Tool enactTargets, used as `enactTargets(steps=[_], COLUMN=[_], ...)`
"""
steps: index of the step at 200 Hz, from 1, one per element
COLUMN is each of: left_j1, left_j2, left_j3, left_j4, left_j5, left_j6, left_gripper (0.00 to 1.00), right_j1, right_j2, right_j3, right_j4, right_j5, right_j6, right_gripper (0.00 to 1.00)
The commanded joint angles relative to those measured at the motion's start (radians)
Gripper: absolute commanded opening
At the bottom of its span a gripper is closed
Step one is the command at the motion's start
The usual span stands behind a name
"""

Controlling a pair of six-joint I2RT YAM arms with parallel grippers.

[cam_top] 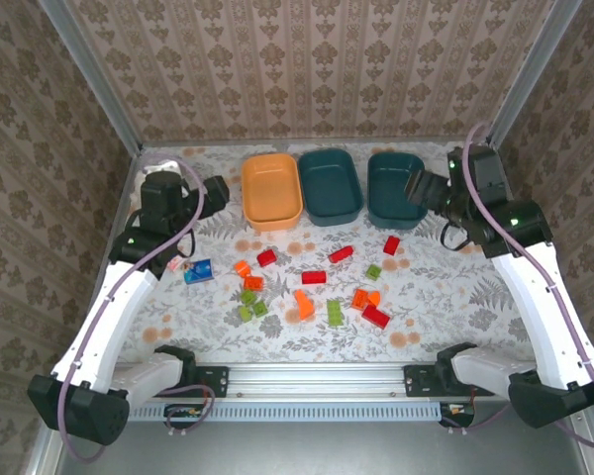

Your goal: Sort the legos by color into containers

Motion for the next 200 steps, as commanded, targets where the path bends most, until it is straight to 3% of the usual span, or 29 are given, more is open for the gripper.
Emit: enactTargets(steps=[1,34,67,110,147,200], left_j1=[-0.048,-0.112,-0.196,-0.314,-0.378,-0.391], left_j2=[-0.035,-0.078,-0.068,-0.032,-0.013,-0.017], left_j3=[0.009,-0.076,-0.137,-0.199,-0.212,-0.201], left_j4=[-0.075,-0.014,0.072,0.166,0.195,0.180], left_j5=[0.181,0.257,0.266,0.248,0.215,0.193], left_j6=[0.048,0.028,-0.026,-0.067,-0.073,-0.075], left_gripper=[1.00,1.00,1.00,1.00,1.00,1.00], right_j1=[0.057,0.115,0.117,0.038,-0.003,-0.040], right_j2=[0.002,0.029,0.118,0.276,0.430,0.560], right_j3=[0.005,-0.137,-0.294,-0.460,-0.449,-0.407], right_j4=[-0.213,-0.162,0.029,0.315,0.412,0.465], right_j5=[0.015,-0.035,-0.090,-0.141,-0.154,-0.130], right_j6=[0.076,0.117,0.089,0.108,0.125,0.119], right_gripper=[0.87,0.85,0.85,0.84,0.80,0.73])
